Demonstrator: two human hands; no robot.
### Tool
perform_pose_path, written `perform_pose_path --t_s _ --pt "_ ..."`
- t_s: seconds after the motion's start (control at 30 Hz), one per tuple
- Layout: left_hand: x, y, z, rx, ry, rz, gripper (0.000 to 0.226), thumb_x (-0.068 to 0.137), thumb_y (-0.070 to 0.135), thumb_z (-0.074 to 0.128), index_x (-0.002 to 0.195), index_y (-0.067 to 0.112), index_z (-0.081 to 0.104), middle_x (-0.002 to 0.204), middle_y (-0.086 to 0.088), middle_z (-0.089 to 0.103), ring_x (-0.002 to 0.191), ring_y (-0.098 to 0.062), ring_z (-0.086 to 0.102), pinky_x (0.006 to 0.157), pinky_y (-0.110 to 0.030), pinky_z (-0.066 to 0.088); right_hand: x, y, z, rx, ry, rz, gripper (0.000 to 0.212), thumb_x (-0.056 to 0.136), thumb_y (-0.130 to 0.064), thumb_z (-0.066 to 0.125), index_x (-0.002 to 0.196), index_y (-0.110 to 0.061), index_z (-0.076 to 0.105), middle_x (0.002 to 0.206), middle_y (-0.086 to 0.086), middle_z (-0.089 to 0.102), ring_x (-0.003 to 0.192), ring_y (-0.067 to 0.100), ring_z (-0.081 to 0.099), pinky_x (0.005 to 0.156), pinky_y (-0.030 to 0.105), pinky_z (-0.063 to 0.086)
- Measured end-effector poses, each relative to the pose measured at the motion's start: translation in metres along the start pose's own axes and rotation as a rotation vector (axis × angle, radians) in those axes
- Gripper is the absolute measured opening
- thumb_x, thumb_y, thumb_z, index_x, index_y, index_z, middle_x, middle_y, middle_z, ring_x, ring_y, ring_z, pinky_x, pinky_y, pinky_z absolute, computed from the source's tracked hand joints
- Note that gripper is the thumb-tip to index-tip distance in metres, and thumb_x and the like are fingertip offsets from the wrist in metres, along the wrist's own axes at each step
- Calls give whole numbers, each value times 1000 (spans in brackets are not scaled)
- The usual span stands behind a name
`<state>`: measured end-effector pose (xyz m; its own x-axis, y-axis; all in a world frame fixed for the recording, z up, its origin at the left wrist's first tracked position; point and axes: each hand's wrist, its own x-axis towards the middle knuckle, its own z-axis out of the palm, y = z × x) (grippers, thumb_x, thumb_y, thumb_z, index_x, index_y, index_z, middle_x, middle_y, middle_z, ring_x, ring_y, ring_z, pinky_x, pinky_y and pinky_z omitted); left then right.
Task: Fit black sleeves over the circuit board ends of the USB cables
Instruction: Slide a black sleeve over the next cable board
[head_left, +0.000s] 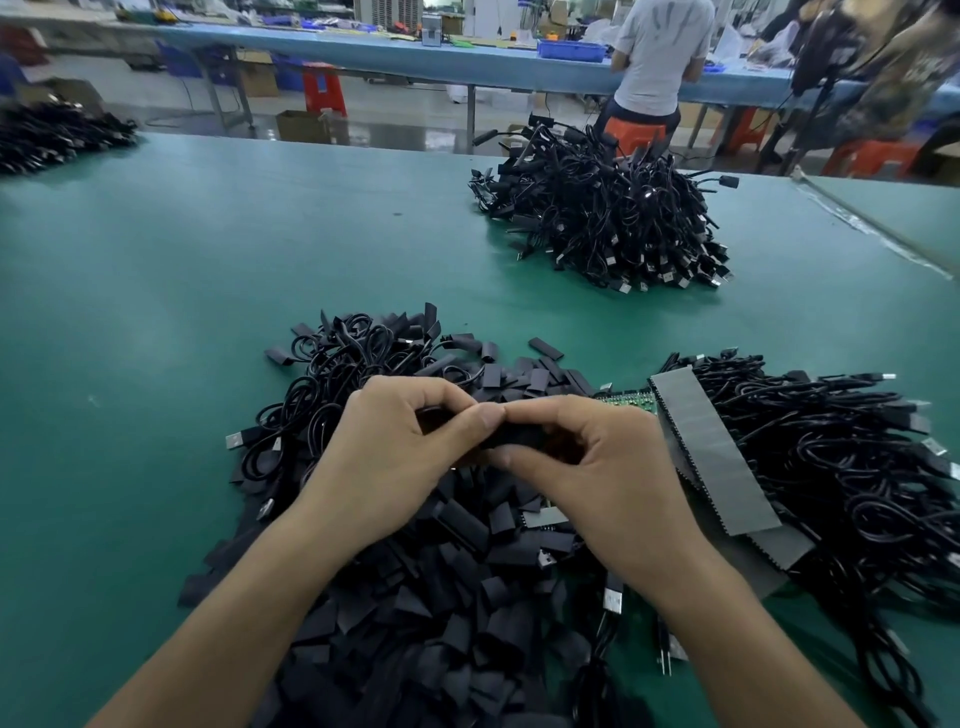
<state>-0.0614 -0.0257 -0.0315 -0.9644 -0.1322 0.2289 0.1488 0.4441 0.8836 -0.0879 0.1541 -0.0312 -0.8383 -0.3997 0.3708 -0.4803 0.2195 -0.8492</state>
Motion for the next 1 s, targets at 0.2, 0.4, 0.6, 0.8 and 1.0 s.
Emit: perform_pose_path --t_s 0.2,0.4,0.6,0.8,1.0 --pt "2 -5 1 -281 -17 -90 18 82 3 77 84 21 77 84 -3 78 77 -19 76 69 -23 60 3 5 -6 -77 142 65 26 71 -22 88 93 -31 77 82 -18 74 77 -1 68 69 14 51" --pt "5 -4 -3 -319 139 -133 17 82 10 79 82 26 74 79 -3 76 74 -17 76 59 -25 59 5 10 -12 -22 208 142 26 67 -26 89 90 -30 77 78 -19 73 70 2 68 67 19 55" --pt "3 2 -2 -427 85 -116 16 78 4 80 83 19 77 83 -9 76 75 -18 74 65 -26 60 3 9 -7 -13 116 102 26 71 -23 88 94 -27 77 75 -25 69 63 -3 61 60 8 44" --pt "2 3 0 -380 -17 -132 16 83 4 76 83 19 79 83 -9 77 74 -20 75 66 -25 59 3 8 -4 -96 101 71 26 71 -18 88 86 -35 75 76 -22 71 64 -4 61 61 8 43" --pt "5 -2 -3 -351 156 -98 22 83 -4 74 77 17 76 80 -7 76 73 -20 74 65 -22 58 4 14 -9 -221 54 153 18 72 -14 87 84 -25 79 69 -20 70 67 -7 64 63 7 46"
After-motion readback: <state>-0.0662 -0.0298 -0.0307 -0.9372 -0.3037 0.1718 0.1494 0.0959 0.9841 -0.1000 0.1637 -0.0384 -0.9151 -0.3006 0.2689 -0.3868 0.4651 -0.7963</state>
